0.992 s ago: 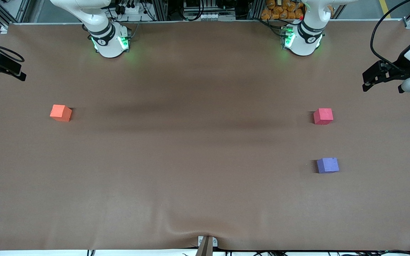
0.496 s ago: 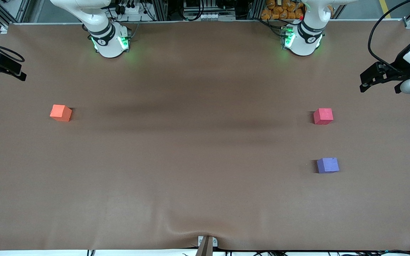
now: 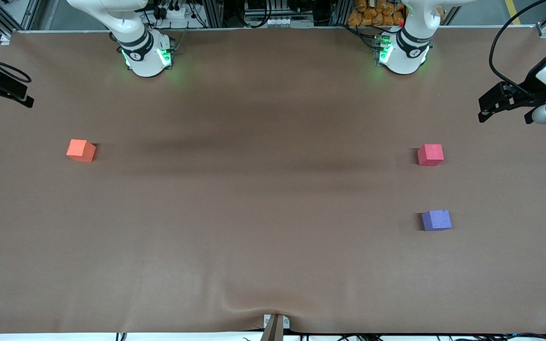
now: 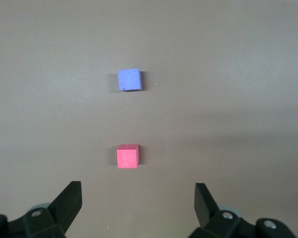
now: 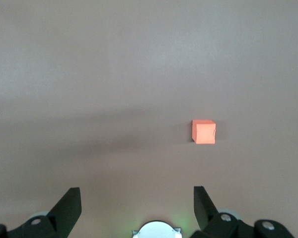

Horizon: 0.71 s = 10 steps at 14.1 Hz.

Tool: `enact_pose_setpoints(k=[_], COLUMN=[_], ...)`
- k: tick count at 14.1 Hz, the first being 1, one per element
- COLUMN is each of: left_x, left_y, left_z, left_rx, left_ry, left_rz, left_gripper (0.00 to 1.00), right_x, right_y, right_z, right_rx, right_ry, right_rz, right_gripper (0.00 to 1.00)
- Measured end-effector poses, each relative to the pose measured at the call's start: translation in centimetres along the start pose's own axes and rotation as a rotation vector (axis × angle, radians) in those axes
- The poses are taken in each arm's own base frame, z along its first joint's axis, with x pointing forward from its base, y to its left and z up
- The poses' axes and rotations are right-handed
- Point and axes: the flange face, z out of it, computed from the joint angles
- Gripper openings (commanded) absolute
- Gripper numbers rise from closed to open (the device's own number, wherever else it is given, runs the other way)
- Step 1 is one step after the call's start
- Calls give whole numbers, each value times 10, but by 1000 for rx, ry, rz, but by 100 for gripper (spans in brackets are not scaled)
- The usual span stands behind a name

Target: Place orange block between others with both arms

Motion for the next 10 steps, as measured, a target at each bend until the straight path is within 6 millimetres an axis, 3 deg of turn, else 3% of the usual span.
enact_pose_setpoints(k=[2, 3, 6, 10], left_x=[0, -1, -1, -1], left_y=[0, 0, 1, 3], left_z=[0, 1, 2, 5], left_rx=[0, 0, 0, -1], left_ry=[-4, -6, -11, -17], left_rz=[0, 0, 1, 5], left_gripper=[100, 100, 100, 100], right_x=[-7, -6, 9, 30], right_y=[12, 28, 80, 104], right_z=[3, 9, 45, 88], right_rx=[-33, -59, -66, -65], right_ry=[-58, -95, -221, -327], right_rz=[27, 59, 154, 197], right_gripper=[100, 100, 100, 100])
